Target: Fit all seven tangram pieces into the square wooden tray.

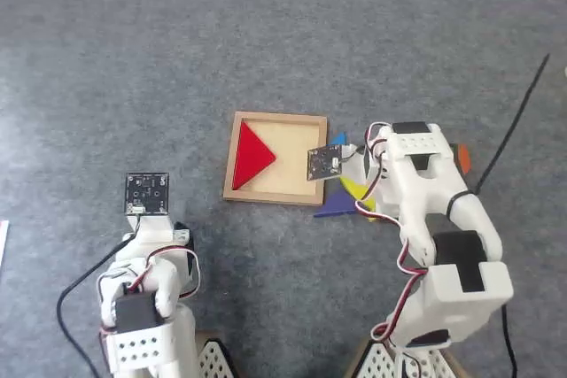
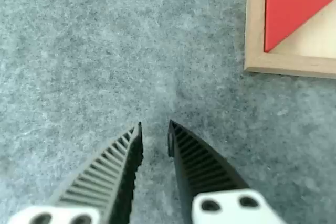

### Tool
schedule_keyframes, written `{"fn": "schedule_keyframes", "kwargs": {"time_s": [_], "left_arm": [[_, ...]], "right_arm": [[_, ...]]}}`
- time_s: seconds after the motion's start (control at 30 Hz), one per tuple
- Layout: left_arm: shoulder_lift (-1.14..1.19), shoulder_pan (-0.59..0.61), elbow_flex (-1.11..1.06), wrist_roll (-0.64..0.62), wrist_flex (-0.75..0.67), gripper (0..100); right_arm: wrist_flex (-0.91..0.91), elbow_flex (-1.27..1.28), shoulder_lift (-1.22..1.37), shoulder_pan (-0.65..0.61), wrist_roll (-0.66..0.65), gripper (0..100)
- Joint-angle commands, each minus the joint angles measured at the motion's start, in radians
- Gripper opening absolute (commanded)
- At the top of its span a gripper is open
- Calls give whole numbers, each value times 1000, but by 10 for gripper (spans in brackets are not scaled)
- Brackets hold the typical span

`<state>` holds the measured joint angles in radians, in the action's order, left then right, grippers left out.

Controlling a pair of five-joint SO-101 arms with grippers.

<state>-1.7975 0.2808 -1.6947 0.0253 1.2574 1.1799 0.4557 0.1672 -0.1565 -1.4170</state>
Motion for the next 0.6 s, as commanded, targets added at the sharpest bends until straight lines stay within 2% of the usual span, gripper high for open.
{"fn": "schedule_keyframes", "kwargs": {"time_s": [0.0, 0.13, 0.3, 0.57], "left_arm": [[-18, -6, 12, 0, 3, 81], [-18, -5, 12, 0, 3, 81], [-18, -5, 12, 0, 3, 81], [-18, -5, 12, 0, 3, 81]], "right_arm": [[28, -25, -8, -44, 77, 330], [30, -20, -5, -76, 114, 448], [25, -20, -4, -99, 169, 453], [-5, -23, 41, -96, 164, 453]]}}
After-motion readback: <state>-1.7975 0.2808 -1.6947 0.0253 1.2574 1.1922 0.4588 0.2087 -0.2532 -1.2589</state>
